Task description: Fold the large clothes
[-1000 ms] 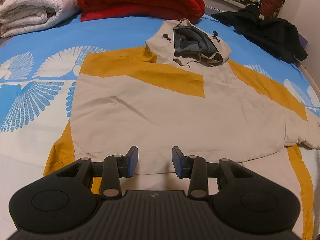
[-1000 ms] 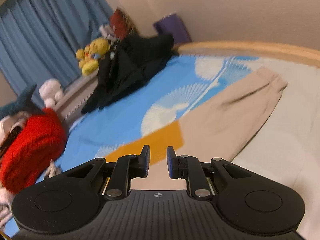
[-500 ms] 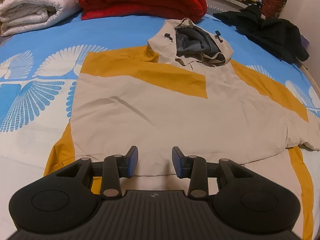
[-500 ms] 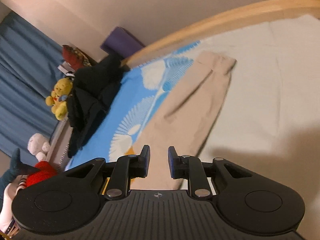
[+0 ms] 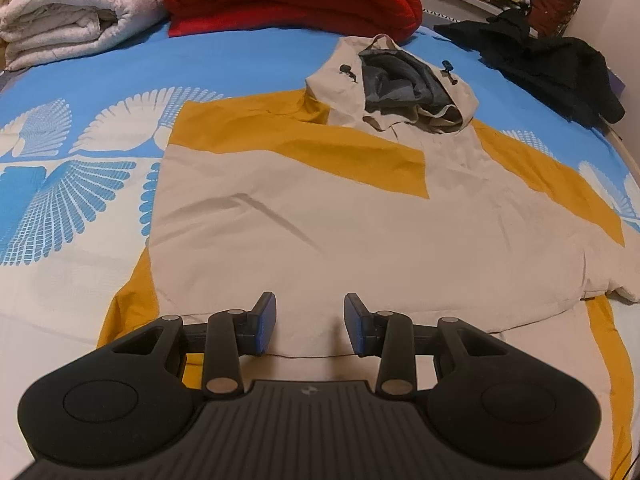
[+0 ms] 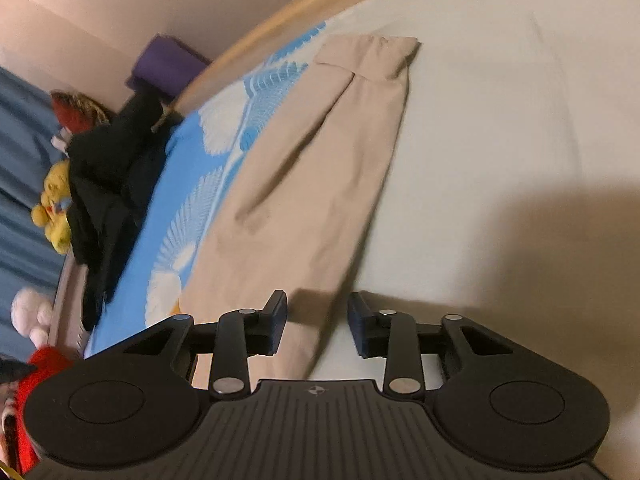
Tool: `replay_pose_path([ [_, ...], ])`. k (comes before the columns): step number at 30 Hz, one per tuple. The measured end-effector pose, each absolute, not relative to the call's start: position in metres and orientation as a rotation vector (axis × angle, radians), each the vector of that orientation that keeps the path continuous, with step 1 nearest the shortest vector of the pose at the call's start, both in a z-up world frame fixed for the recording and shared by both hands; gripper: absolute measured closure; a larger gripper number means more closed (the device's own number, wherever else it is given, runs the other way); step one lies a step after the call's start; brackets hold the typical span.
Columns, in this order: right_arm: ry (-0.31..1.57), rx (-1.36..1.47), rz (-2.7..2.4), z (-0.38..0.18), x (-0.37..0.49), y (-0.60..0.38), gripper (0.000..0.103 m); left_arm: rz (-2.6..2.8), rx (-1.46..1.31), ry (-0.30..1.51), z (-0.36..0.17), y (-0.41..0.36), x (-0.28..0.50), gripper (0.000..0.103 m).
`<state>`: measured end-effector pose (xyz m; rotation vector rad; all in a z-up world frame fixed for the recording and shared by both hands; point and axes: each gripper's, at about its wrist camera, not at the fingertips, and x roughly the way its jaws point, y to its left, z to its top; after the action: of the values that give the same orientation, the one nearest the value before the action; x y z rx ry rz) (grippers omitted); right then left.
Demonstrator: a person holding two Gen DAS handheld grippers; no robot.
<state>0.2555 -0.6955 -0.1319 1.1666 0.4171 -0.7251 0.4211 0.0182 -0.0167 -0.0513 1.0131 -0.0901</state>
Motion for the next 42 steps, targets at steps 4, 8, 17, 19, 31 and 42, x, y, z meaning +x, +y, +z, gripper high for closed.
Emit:
replay_pose_path([
  [4, 0.327, 1.174, -0.735, -0.141, 0.263, -0.716, 0.069, -0.094, -0.05, 1.01, -0.016, 0.022, 0.421, 0.062],
  [8, 0.293, 1.124, -0.772, -0.143, 0.266, -0.732, 0.071, -0.091, -0.061, 1.008, -0.014, 0.027, 0.422, 0.061],
  [17, 0.29, 0.937, -0.878, -0.107, 0.273, -0.745, 0.099, -0.078, -0.118, 0.981, 0.002, 0.047, 0.422, 0.061],
  [19, 0.266, 0.813, -0.876, -0.081, 0.284, -0.728, 0.1, -0.075, -0.132, 0.972, 0.007, 0.052, 0.421, 0.061],
  [31, 0.189, 0.331, -0.065, 0.071, 0.335, -0.398, 0.1, -0.025, -0.28, 0.901, 0.045, 0.109, 0.413, 0.061],
  [42, 0.642, 0.382, 0.328, 0.026, 0.295, -0.222, 0.073, 0.002, -0.371, 0.905, 0.046, 0.134, 0.41, 0.061],
])
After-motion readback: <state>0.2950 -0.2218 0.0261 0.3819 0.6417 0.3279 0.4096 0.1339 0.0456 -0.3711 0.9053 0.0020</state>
